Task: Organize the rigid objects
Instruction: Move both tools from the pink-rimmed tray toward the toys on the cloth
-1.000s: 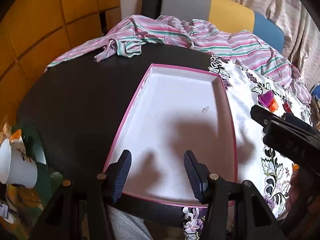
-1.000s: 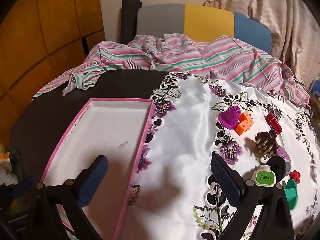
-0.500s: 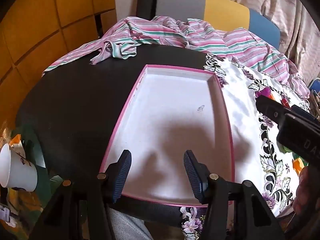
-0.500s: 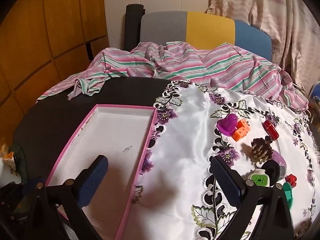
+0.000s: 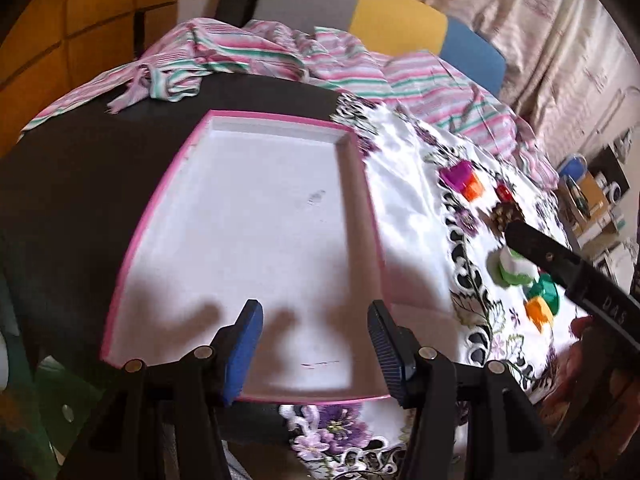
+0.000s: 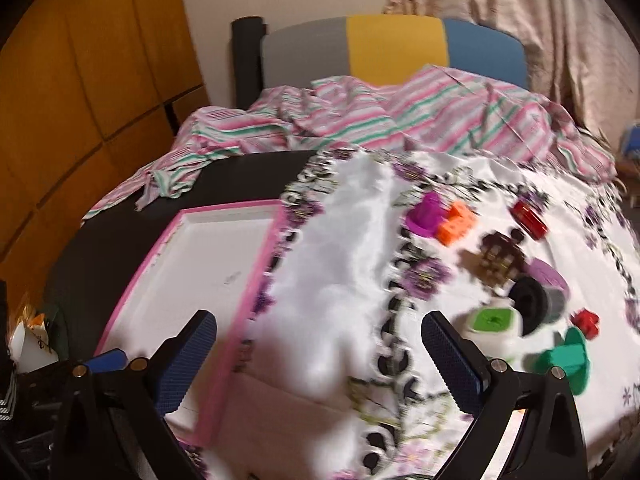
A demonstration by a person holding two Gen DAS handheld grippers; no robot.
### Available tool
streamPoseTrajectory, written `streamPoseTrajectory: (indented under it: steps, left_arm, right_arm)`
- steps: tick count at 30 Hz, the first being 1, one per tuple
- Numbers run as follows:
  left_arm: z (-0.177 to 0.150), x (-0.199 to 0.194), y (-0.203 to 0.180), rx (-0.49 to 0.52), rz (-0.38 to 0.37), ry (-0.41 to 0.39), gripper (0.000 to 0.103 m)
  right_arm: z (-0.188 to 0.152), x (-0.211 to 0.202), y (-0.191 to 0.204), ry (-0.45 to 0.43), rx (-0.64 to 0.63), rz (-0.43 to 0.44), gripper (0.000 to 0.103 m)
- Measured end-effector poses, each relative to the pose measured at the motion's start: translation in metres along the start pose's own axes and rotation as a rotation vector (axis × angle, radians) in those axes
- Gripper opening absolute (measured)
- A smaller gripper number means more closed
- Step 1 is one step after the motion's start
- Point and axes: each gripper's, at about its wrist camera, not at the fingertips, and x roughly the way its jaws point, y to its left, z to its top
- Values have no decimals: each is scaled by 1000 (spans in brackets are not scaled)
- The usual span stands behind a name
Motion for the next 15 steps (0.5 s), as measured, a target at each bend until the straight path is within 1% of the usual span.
streamPoseTrajectory:
  steps: [1, 4, 6, 7, 9, 10, 11, 13, 15]
  left_arm:
    - [0, 3, -6, 18, -10, 12, 55]
    - [-4, 11, -23, 82, -29, 41, 55]
    - [-5, 15, -34, 111, -75, 66, 55]
    - [-6, 18, -42, 124, -116, 79, 55]
    - [-6, 21, -52, 142, -171, 94, 55]
    - [-7, 23, -59, 155, -181, 103, 57]
    - [-7, 25, -66, 175, -163, 102, 61]
    - [-6, 29, -78, 219, -120, 108, 66]
    - [-5, 31, -83, 240, -105, 112, 67]
  right_arm:
    - [-1, 0, -10, 10, 23, -13, 103]
    - [-3, 1, -44, 52, 114, -88, 103]
    - [-5, 2, -67, 71, 177, -154, 103]
    - [-6, 2, -80, 79, 212, -187, 103]
    - [-9, 1, -106, 95, 297, -230, 103]
    - [-11, 1, -116, 110, 334, -251, 103]
    - [-13, 2, -125, 128, 371, -266, 103]
    - [-19, 3, -142, 161, 436, -279, 101]
    - [-23, 4, -153, 184, 472, -287, 100]
